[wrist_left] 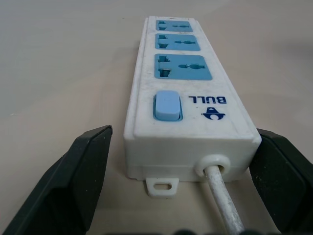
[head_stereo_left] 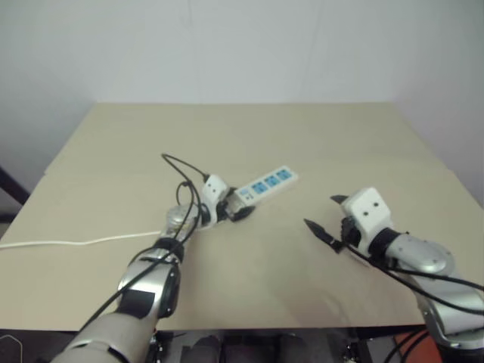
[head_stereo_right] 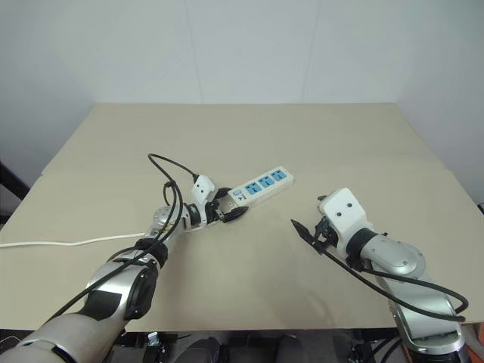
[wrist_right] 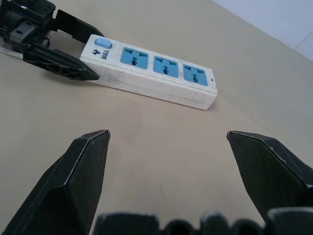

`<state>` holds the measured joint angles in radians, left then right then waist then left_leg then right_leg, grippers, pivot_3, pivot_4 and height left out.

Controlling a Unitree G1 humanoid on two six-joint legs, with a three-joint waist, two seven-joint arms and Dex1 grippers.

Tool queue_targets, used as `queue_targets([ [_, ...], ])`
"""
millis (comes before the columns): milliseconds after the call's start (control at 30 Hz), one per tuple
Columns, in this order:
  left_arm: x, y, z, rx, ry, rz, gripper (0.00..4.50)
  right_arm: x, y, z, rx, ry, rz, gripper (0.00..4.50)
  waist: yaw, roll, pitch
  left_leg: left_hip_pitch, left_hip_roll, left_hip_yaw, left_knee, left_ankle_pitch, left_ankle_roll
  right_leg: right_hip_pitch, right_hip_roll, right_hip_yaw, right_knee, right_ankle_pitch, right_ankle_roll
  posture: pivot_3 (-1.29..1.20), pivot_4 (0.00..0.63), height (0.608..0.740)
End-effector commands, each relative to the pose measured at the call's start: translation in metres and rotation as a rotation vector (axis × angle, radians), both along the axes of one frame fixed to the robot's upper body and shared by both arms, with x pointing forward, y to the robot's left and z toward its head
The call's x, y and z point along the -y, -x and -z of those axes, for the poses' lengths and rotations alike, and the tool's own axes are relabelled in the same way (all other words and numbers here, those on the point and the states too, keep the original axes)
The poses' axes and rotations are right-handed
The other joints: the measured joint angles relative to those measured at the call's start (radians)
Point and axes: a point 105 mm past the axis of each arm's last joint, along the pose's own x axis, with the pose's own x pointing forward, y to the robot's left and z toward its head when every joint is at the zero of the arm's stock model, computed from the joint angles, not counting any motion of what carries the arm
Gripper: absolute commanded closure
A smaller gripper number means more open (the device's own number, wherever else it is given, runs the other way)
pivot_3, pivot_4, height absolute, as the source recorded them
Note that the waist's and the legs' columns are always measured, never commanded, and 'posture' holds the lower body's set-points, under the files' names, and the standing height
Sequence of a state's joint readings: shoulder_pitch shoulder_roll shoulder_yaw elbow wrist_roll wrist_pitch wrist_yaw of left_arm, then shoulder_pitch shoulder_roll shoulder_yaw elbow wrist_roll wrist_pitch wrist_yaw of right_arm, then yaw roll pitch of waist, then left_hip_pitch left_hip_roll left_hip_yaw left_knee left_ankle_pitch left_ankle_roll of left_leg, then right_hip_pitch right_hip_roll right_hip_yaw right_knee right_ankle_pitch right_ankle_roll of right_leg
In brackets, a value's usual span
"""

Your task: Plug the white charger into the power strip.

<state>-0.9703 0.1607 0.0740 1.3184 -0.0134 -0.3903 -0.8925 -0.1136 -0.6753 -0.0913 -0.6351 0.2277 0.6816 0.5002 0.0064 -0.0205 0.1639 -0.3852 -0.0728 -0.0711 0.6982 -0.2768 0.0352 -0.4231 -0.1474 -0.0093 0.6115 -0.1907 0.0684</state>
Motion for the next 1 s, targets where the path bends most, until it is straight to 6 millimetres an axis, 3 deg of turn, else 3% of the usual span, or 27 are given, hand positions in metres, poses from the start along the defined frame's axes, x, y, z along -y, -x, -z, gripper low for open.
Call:
queue_targets([
  [33, 0.006, 0.003, 0.0, -0.004, 0.014, 0.029, 0.02, -0.002, -0.001, -0.011, 0.052, 0.005, -0.004, 0.0, 0.0, 0.0, 0.0, 0.0, 0.0, 0.0, 0.0, 0.0, 0.0, 0.0, 0.0, 0.0, 0.0, 0.0, 0.0, 0.0, 0.15, 0.74],
  [100, 0.006, 0.004, 0.0, -0.004, 0.019, 0.038, 0.02, -0.002, -0.002, -0.011, 0.052, 0.005, -0.003, 0.0, 0.001, 0.0, 0.0, 0.0, 0.0, 0.0, 0.0, 0.0, 0.0, 0.0, 0.0, 0.0, 0.0, 0.0, 0.0, 0.0, 0.15, 0.74],
  [233, 0.008, 0.007, 0.004, -0.003, 0.003, 0.055, 1.22, -0.001, -0.002, -0.01, 0.051, 0.006, 0.001, 0.0, 0.001, 0.0, 0.0, 0.0, 0.0, 0.0, 0.0, 0.0, 0.0, 0.0, 0.0, 0.0, 0.0, 0.0, 0.0, 0.0, 0.15, 0.74],
  [500, 0.008, 0.015, 0.013, 0.008, -0.046, 0.105, 1.24, -0.002, -0.004, -0.01, 0.045, 0.011, -0.007, 0.0, 0.001, 0.0, 0.0, 0.0, 0.0, 0.0, 0.0, 0.0, 0.0, 0.0, 0.0, 0.0, 0.0, 0.0, 0.0, 0.0, 0.15, 0.74],
  [667, -0.003, 0.028, 0.008, 0.014, 0.002, 0.217, 1.24, -0.004, -0.003, -0.012, 0.036, 0.022, -0.039, 0.0, -0.001, 0.0, 0.0, 0.001, 0.0, 0.0, 0.0, 0.0, 0.0, 0.001, 0.0, 0.0, 0.0, 0.0, 0.0, 0.0, 0.15, 0.74],
  [833, -0.021, 0.049, 0.004, 0.029, 0.027, 0.363, 1.24, 0.0, 0.005, -0.01, -0.061, 0.061, -0.067, 0.0, -0.019, 0.0, 0.0, 0.001, 0.0, 0.0, 0.0, 0.0, 0.0, 0.0, 0.0, 0.0, 0.0, 0.0, 0.0, 0.0, 0.15, 0.74],
  [1000, -0.042, 0.082, 0.006, 0.042, -0.003, 0.486, 1.24, 0.011, 0.015, -0.014, -0.215, 0.191, -0.093, 0.0, -0.029, 0.001, 0.0, 0.001, 0.002, 0.001, -0.001, 0.0, 0.001, -0.001, 0.0, 0.001, 0.0, 0.0, 0.0, 0.0, 0.15, 0.74],
])
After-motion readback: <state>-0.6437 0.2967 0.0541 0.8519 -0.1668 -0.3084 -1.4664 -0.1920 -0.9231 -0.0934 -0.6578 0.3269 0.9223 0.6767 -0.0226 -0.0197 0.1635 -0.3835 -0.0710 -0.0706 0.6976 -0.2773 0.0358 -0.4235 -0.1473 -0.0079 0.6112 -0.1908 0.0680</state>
